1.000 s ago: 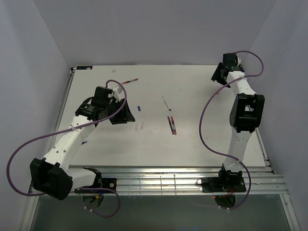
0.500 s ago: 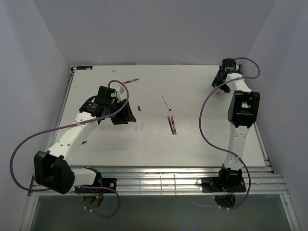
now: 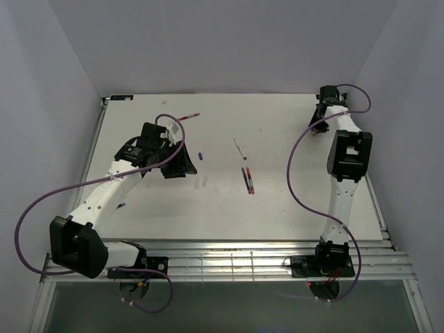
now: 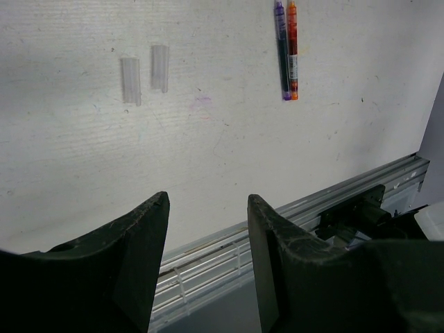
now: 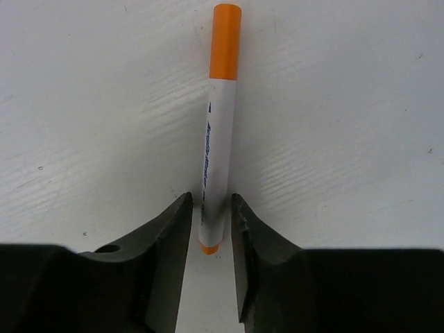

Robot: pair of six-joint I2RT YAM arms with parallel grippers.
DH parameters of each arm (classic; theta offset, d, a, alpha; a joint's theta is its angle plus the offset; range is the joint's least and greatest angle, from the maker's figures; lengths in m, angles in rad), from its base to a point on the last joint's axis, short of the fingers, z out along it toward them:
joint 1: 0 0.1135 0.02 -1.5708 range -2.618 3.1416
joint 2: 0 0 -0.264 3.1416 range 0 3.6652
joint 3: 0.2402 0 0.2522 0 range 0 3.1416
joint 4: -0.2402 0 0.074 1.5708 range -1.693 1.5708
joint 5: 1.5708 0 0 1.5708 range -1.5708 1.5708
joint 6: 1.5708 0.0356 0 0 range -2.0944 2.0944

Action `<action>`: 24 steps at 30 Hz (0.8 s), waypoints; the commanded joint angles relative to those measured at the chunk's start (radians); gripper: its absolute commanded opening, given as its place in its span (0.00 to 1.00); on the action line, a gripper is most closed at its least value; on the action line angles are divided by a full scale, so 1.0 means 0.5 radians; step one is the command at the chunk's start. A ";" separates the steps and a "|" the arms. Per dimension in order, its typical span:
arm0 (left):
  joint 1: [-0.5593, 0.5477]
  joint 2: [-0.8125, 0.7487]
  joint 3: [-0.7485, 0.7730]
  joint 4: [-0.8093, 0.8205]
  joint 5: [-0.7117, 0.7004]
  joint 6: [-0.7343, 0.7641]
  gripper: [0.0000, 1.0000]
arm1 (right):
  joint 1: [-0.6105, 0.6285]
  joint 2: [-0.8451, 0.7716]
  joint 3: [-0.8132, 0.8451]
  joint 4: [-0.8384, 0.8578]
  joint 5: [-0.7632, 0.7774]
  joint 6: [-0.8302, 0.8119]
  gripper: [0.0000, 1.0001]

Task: Open the pen caps

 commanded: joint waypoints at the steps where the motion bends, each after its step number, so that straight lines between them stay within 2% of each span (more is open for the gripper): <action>1: 0.001 -0.026 0.076 0.024 0.008 -0.040 0.59 | -0.010 0.059 0.051 -0.078 -0.070 -0.039 0.33; 6: 0.001 0.008 0.186 -0.044 0.008 -0.061 0.59 | -0.007 0.050 0.112 -0.114 -0.190 -0.048 0.09; 9: 0.007 0.063 0.269 -0.087 0.056 -0.083 0.55 | 0.003 -0.023 0.189 -0.191 -0.245 0.013 0.08; 11: 0.016 0.091 0.339 -0.087 0.099 -0.119 0.55 | 0.036 -0.131 0.122 -0.185 -0.343 0.075 0.08; 16: 0.022 0.167 0.462 -0.090 0.234 -0.233 0.55 | 0.248 -0.692 -0.447 -0.148 -0.475 0.207 0.08; 19: 0.022 0.207 0.481 -0.078 0.293 -0.334 0.55 | 0.343 -0.974 -0.870 -0.053 -0.723 0.332 0.08; 24: 0.019 0.220 0.401 -0.032 0.403 -0.448 0.55 | 0.646 -1.443 -1.366 0.076 -0.908 0.296 0.08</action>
